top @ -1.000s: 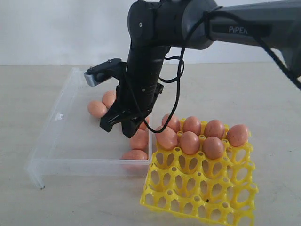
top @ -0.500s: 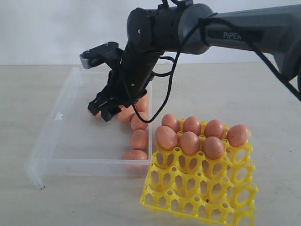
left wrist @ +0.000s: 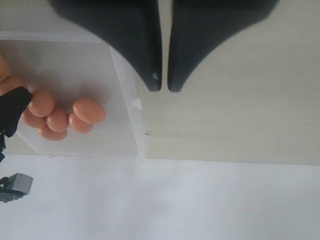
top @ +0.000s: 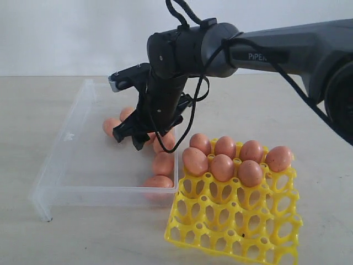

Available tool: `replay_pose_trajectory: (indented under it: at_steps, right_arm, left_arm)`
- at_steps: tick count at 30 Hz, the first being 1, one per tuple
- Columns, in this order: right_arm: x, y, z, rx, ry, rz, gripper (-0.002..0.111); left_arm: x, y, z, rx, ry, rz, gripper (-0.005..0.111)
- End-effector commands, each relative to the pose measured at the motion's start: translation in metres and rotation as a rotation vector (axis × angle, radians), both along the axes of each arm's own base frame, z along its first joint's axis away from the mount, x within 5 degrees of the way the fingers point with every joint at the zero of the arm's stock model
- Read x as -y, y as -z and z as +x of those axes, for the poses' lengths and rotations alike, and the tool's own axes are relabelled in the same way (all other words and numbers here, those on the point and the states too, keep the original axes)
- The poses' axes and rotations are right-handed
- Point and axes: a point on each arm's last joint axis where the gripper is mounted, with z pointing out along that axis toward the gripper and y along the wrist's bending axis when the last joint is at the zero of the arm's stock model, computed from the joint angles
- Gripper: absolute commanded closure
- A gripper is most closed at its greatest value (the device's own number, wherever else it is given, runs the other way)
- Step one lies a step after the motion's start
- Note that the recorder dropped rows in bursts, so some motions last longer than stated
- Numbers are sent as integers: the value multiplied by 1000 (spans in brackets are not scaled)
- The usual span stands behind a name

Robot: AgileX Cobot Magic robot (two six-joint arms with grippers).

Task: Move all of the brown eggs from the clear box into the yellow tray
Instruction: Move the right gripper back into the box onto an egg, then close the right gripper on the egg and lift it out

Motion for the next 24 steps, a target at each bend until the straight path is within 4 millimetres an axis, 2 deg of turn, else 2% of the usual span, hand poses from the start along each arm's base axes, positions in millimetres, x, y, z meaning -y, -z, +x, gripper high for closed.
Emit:
replay_pose_trajectory:
  at_steps: [1,5,9,19,24]
  right_arm:
    - [8,-1,4,-14,123,-14,53]
    - [11,17,4,-69,167,-55,53]
    - [10,44,5,-123,199,-81,53]
    - [2,42,17,-47,391,83,53]
    - [2,42,18,-40,414,103,55]
  left_arm:
    - [0,0,0,10,-2,-1,103]
    - [0,0,0,10,-2,-1,103]
    - [0,0,0,10,-2,-1,103]
    - [0,0,0,10,-2,-1,103]
    - [0,0,0,10,-2,-1,103]
